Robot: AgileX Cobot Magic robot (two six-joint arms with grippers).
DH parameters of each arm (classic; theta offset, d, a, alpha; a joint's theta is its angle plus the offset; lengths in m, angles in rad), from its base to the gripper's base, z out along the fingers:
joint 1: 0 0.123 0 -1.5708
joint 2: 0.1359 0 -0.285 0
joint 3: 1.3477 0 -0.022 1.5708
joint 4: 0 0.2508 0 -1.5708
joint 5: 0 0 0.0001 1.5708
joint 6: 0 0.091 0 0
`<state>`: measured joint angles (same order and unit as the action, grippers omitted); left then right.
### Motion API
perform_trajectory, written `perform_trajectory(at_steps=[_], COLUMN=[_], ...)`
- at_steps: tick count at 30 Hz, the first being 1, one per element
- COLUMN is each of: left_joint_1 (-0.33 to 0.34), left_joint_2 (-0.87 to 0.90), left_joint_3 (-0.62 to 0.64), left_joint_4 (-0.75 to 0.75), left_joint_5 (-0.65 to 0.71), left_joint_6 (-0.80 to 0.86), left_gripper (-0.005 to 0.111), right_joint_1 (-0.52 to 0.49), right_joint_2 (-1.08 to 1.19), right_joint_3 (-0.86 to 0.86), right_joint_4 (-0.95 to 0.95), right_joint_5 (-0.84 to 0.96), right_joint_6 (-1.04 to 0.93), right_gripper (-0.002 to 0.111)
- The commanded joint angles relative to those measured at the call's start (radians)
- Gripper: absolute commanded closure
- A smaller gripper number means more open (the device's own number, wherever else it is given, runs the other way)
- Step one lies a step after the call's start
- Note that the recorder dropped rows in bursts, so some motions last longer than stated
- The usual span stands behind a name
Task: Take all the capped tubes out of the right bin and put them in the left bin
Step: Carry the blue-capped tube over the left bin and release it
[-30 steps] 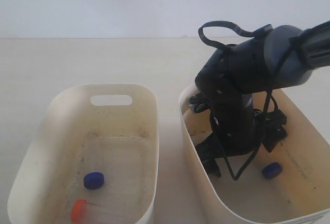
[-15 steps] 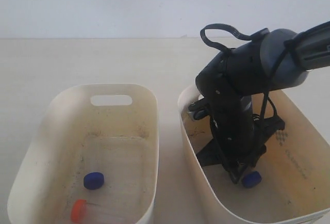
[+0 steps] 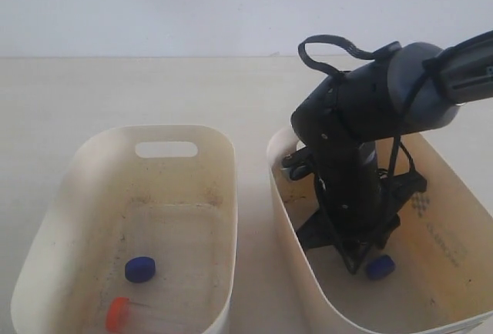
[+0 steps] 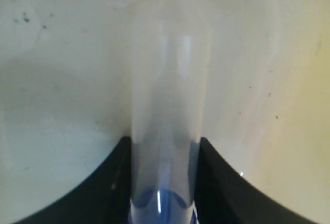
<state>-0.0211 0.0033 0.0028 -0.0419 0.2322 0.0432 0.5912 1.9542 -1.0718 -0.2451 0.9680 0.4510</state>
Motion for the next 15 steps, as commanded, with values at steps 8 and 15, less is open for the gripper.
perform_trajectory(at_steps=[8, 15], left_joint_1=[0.001, 0.001], left_joint_2=[-0.003, -0.003], left_joint_3=[-0.003, -0.003], left_joint_4=[0.002, 0.002], left_joint_5=[-0.007, -0.007], left_joint_6=[-0.008, -0.008], left_gripper=[0.102, 0.102], right_joint_1=[0.007, 0.007], right_joint_2=[-0.215, -0.443], right_joint_3=[-0.114, -0.233], right_joint_4=[0.035, 0.091], right_joint_5=[0.25, 0.237], right_joint_6=[-0.016, -0.016], right_gripper=[0.108, 0.108])
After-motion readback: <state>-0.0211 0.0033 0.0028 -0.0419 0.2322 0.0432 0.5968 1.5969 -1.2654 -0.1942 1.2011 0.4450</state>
